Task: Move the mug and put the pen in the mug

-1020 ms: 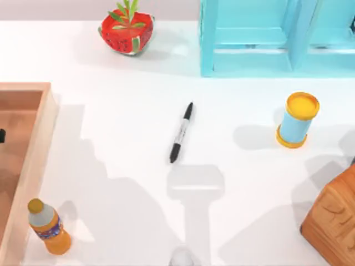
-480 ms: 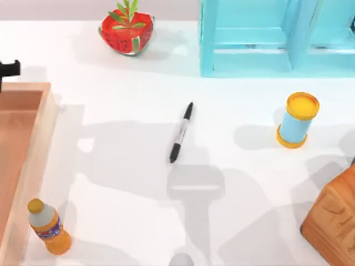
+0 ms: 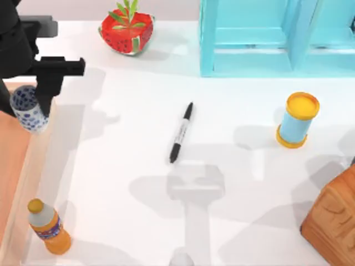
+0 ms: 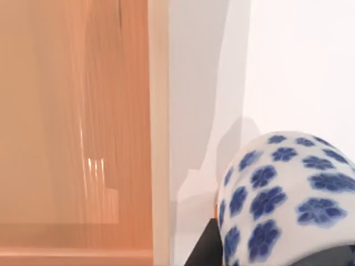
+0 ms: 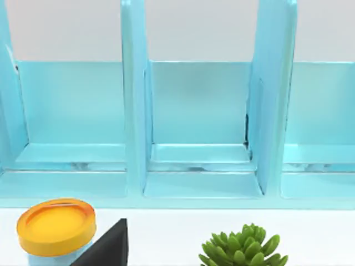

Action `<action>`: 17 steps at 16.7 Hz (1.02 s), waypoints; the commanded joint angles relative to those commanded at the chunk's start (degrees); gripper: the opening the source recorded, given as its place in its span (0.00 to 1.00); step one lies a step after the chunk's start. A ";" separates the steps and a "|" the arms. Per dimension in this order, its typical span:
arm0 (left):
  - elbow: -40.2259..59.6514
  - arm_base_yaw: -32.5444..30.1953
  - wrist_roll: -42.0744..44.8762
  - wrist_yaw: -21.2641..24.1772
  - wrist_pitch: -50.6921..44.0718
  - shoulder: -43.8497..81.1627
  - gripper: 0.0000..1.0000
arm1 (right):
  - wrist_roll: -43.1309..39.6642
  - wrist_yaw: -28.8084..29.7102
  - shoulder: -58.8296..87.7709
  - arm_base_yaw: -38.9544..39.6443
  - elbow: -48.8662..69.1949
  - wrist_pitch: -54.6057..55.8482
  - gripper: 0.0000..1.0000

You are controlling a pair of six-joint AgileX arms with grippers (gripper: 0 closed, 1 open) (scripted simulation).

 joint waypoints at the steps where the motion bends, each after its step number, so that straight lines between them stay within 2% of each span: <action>1: 0.05 -0.22 -0.09 0.02 -0.22 -0.05 0.00 | 0.00 0.00 0.00 0.00 0.00 0.00 1.00; 5: -0.14 -0.17 -0.14 0.03 0.11 0.48 0.00 | 0.00 0.00 0.00 0.00 0.00 0.00 1.00; 13: -0.16 -8.50 -8.06 0.30 12.90 13.40 0.00 | 0.00 0.00 0.00 0.00 0.00 0.00 1.00; 17: -0.18 -9.97 -9.51 0.33 14.42 14.86 0.00 | 0.00 0.00 0.00 0.00 0.00 0.00 1.00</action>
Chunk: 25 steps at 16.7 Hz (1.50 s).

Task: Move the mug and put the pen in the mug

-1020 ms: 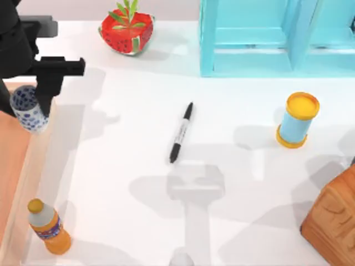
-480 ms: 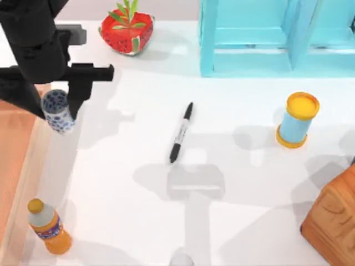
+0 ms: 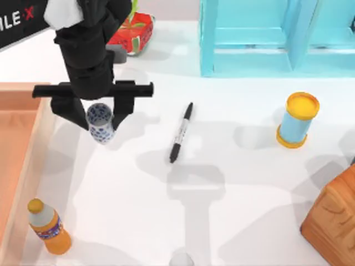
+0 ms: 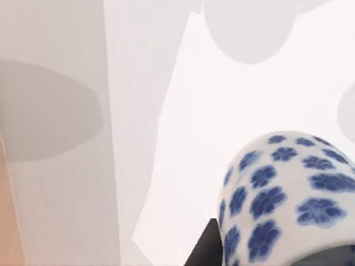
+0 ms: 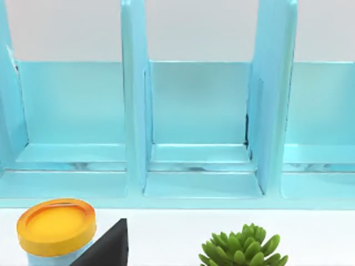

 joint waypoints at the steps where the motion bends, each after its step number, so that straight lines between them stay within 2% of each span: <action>1: -0.01 0.26 0.15 0.03 -0.13 -0.04 0.00 | 0.00 0.00 0.00 0.00 0.00 0.00 1.00; 8: -7.11 0.15 0.15 0.02 8.99 1.58 0.00 | 0.00 0.00 0.00 0.00 0.00 0.00 1.00; 12: -7.56 0.10 0.13 0.01 9.45 1.90 0.00 | 0.00 0.00 0.00 0.00 0.00 0.00 1.00; 25: -7.56 0.10 0.13 0.01 9.45 1.90 0.98 | 0.00 0.00 0.00 0.00 0.00 0.00 1.00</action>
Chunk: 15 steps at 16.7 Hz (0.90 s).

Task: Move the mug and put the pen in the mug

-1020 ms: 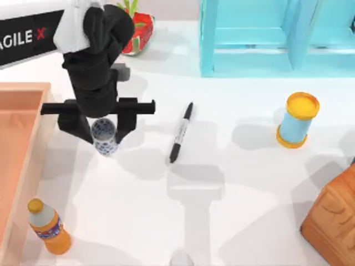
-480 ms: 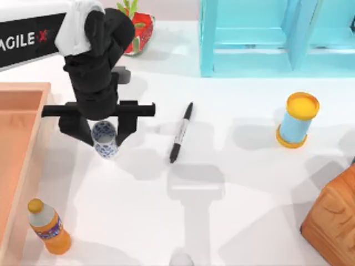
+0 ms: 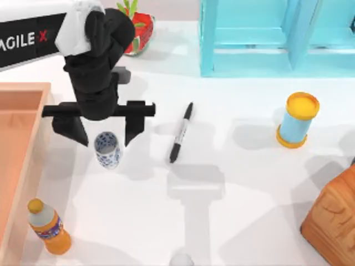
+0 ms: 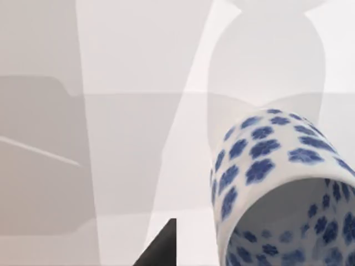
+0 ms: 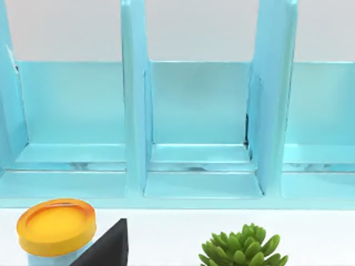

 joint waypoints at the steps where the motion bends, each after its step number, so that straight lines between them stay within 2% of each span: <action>1: 0.00 0.00 0.00 0.00 0.00 0.00 1.00 | 0.00 0.00 0.00 0.00 0.00 0.00 1.00; 10: 0.15 0.08 -0.02 0.00 -0.14 0.02 1.00 | 0.00 0.00 0.00 0.00 0.00 0.00 1.00; 15: 9.82 0.11 -0.53 -0.04 -9.55 1.08 1.00 | 0.00 0.00 0.00 0.00 0.00 0.00 1.00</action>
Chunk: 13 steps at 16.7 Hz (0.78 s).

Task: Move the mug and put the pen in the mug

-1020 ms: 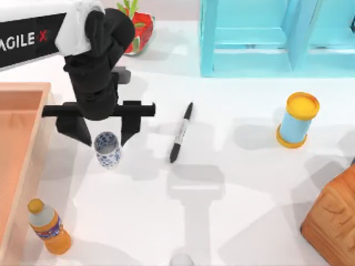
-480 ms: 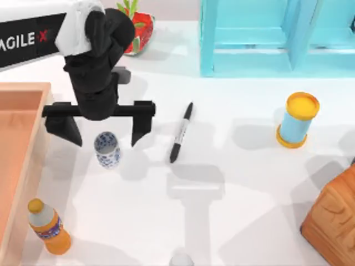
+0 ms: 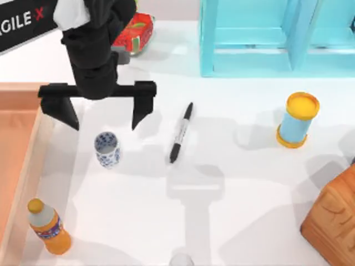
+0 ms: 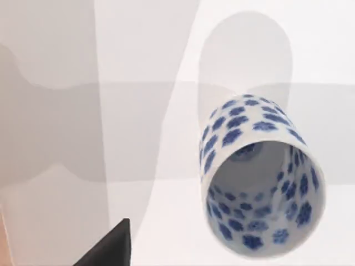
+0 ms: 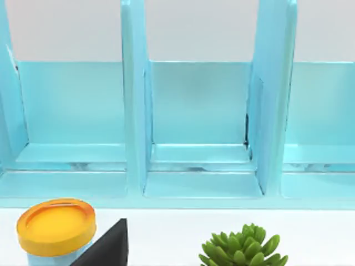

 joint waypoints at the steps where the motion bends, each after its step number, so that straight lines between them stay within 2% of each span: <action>1: 3.69 -0.10 -0.02 0.03 -3.53 0.31 1.00 | 0.00 0.00 0.00 0.00 0.00 0.00 1.00; 7: 23.70 -0.34 0.16 0.12 -22.81 0.41 1.00 | 0.00 0.00 0.00 0.00 0.00 0.00 1.00; 13: 26.46 -0.15 0.23 0.06 -25.47 0.21 1.00 | 0.00 0.00 0.00 0.00 0.00 0.00 1.00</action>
